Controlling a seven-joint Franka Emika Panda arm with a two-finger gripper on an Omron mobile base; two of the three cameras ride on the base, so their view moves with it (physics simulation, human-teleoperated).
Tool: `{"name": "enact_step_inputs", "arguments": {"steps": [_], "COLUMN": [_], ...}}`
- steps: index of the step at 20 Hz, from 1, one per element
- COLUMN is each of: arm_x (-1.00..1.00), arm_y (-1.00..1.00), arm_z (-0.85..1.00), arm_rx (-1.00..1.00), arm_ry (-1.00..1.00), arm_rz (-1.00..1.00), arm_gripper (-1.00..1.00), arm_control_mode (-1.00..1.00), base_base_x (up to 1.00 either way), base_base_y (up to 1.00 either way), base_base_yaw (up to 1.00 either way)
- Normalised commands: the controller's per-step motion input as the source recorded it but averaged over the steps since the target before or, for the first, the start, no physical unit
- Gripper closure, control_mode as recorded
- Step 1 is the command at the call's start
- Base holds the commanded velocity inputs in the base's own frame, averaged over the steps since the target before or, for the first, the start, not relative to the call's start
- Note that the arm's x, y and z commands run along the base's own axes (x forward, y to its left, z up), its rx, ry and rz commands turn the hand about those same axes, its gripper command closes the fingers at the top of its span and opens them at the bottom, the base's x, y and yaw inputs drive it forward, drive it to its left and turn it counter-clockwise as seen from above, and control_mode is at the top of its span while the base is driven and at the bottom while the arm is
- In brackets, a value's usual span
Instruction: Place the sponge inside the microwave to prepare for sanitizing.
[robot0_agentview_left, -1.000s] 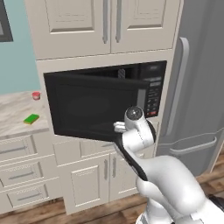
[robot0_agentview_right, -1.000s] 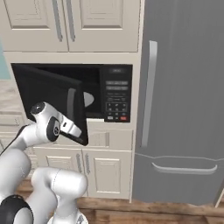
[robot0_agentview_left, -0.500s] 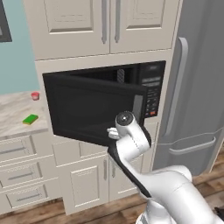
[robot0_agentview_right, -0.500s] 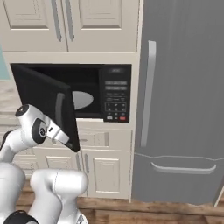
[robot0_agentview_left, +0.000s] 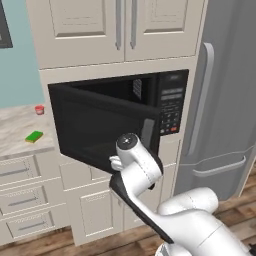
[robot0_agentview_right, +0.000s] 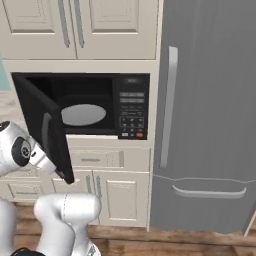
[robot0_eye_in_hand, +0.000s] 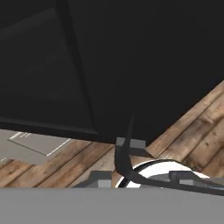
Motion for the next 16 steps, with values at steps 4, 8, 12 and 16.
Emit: {"name": "enact_step_inputs", "arguments": {"steps": [4,8,12,16], "arm_x": [-0.20,0.00,0.00,0.00], "arm_y": [0.97,1.00,1.00,1.00], "arm_z": [-0.06,-0.22,-0.32,-0.53], "arm_rx": [0.02,0.00,0.00,0.00], "arm_ry": [0.09,0.08,0.04,0.00], "arm_rz": [-0.11,-0.16,-0.18,-0.27], "arm_gripper": [1.00,1.00,1.00,1.00], "arm_control_mode": [-1.00,-1.00,-1.00,-1.00], "base_base_x": [0.00,0.00,0.00,0.00], "base_base_y": [0.00,0.00,0.00,0.00], "base_base_yaw": [0.00,0.00,0.00,0.00]}}
